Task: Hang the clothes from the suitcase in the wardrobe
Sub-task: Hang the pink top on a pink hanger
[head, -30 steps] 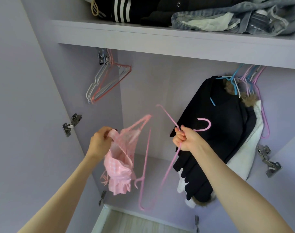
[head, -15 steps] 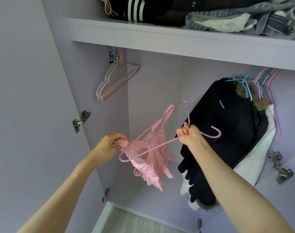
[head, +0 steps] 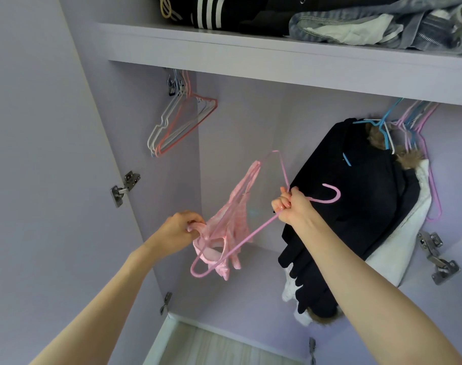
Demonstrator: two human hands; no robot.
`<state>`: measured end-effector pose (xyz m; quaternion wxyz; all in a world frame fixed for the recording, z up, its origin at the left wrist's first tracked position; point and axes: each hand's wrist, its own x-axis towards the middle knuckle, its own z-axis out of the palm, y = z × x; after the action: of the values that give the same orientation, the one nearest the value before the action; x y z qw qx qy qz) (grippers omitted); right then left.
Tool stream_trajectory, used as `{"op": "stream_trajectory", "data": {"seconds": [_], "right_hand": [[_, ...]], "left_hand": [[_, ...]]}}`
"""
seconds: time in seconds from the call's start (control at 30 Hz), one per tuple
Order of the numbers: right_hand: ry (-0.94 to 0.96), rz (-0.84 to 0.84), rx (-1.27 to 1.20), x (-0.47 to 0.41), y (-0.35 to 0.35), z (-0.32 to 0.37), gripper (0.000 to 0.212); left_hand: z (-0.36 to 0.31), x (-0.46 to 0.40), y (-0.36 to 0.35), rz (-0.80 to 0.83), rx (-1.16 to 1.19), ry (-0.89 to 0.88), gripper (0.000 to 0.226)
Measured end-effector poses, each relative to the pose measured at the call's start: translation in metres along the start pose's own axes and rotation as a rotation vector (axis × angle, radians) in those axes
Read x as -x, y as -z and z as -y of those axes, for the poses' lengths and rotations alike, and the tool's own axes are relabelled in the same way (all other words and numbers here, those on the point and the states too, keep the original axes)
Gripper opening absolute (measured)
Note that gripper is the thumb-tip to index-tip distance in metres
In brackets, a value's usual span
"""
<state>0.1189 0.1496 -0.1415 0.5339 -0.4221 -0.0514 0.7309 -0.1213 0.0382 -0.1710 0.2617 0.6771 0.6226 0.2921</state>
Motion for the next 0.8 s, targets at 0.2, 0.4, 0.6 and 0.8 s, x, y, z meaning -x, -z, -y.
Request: {"op": "stream_trajectory", "data": {"seconds": [0.2,0.4,0.6,0.8], "right_hand": [[-0.025,0.137,0.038,0.016,-0.025,-0.017,0.028],[-0.07,0.247,0.142,0.007,-0.042,-0.034,0.034],[-0.066,0.264,0.151,0.006,-0.057,-0.04,0.033],[0.052,0.236,0.932,0.031,-0.044,-0.022,0.017]], "left_hand": [[-0.001,-0.001,-0.008,0.308,-0.097,0.132,0.034],[-0.021,0.008,-0.012,0.413,0.195,0.225,0.026],[-0.045,0.009,-0.011,0.567,0.481,0.109,0.022],[-0.058,0.0,-0.025,0.443,0.426,0.052,0.019]]}}
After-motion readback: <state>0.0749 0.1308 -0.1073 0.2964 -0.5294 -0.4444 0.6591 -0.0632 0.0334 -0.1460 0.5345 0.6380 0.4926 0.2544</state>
